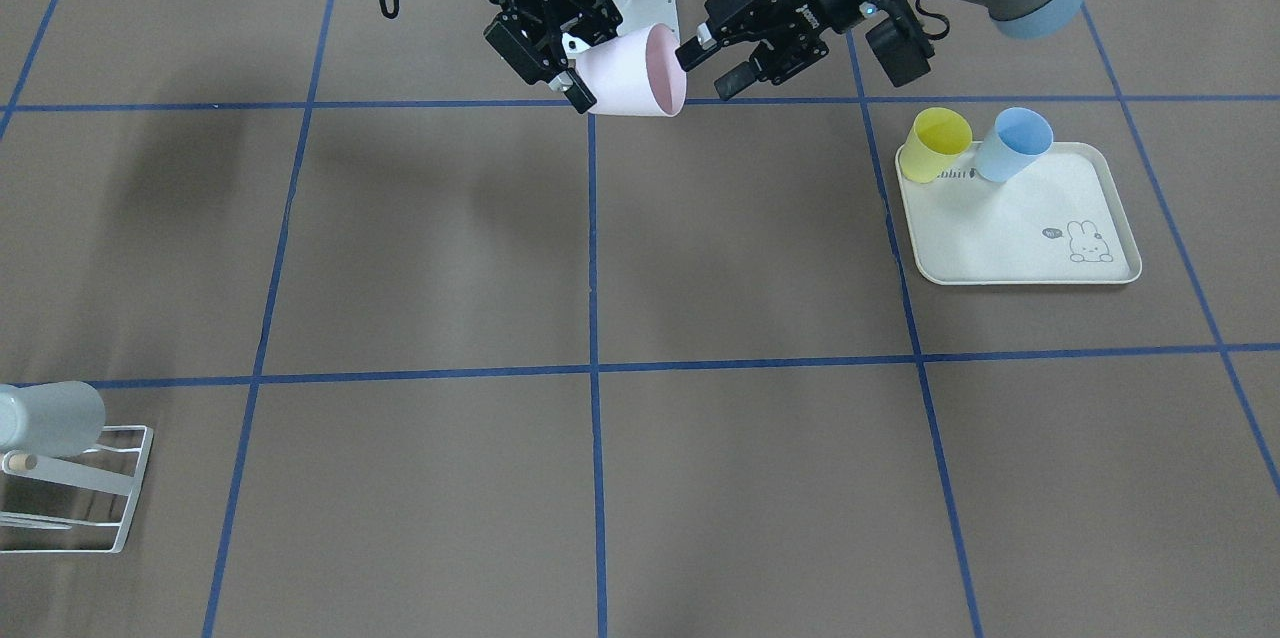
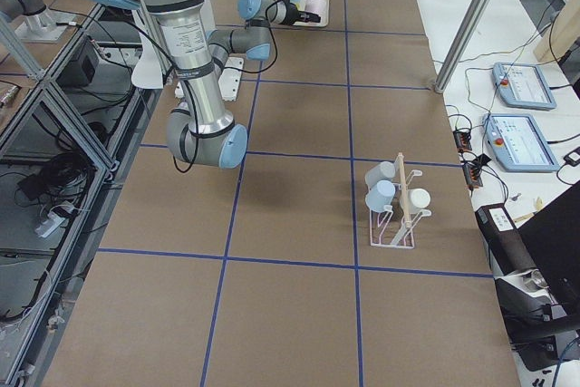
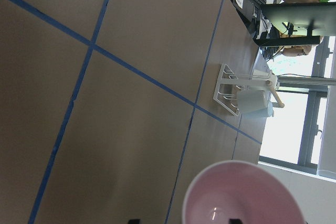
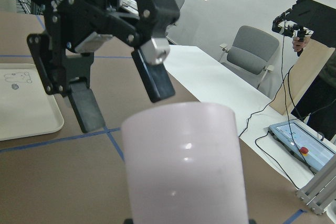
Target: Transfer IKEA cup to right arm and place on rack
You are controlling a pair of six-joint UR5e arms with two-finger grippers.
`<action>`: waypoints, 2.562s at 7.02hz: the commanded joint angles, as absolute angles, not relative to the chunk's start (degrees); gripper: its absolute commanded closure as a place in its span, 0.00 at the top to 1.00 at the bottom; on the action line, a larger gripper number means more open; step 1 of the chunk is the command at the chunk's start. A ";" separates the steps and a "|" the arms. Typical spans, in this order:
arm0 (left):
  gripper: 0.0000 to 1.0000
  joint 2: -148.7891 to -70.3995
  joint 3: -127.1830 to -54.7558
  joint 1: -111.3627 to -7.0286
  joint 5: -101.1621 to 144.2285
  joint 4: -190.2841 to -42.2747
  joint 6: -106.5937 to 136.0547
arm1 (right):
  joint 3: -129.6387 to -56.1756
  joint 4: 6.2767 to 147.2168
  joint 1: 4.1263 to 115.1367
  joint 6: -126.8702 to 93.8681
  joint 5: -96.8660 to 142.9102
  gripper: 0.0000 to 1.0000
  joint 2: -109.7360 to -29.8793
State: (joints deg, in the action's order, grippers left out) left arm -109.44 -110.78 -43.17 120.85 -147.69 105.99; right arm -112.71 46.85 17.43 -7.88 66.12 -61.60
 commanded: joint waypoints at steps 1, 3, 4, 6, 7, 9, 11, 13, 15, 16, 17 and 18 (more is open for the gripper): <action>1.00 -104.97 -110.92 -50.67 129.25 -147.74 98.22 | -112.68 46.93 18.98 -7.30 66.18 0.00 -61.78; 1.00 -101.18 -110.48 -51.77 129.20 -147.74 88.73 | -112.33 48.07 20.64 -9.13 65.83 0.00 -62.75; 1.00 -100.99 -110.39 -51.77 129.03 -147.74 88.25 | -112.32 53.30 23.96 -9.14 65.83 0.00 -63.28; 1.00 -100.03 -110.30 -51.68 128.67 -147.66 82.66 | -112.41 69.26 30.55 -7.92 65.92 0.00 -63.19; 1.00 -99.58 -110.22 -51.68 128.41 -147.66 80.36 | -112.33 75.00 33.81 -2.95 66.88 0.00 -62.58; 1.00 -98.44 -110.39 -51.33 126.66 -147.66 80.33 | -111.97 84.58 41.27 13.01 70.03 0.00 -62.58; 1.00 -98.35 -110.48 -51.24 126.12 -147.74 80.33 | -107.69 85.52 47.96 32.88 70.05 0.00 -62.93; 1.00 -98.35 -110.57 -51.33 125.86 -147.83 80.33 | -101.37 85.08 54.98 51.15 69.96 0.00 -62.84; 1.00 -98.35 -110.65 -51.24 125.42 -147.83 80.33 | -94.17 83.94 60.18 61.49 69.70 0.00 -62.76; 1.00 -98.35 -110.57 -51.15 125.42 -147.83 80.33 | -89.08 76.97 60.64 64.48 69.70 0.00 -63.01; 1.00 -98.35 -110.57 -51.15 125.42 -147.83 80.33 | -83.12 68.55 60.64 67.73 69.61 0.00 -63.10; 1.00 -98.35 -110.57 -51.15 125.42 -147.83 80.33 | -80.88 65.34 60.73 69.50 69.70 0.00 -62.84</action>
State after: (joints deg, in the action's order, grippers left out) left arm -98.35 -110.58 -51.17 125.43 -147.83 80.33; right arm -85.25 71.32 60.49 66.52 69.66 -62.99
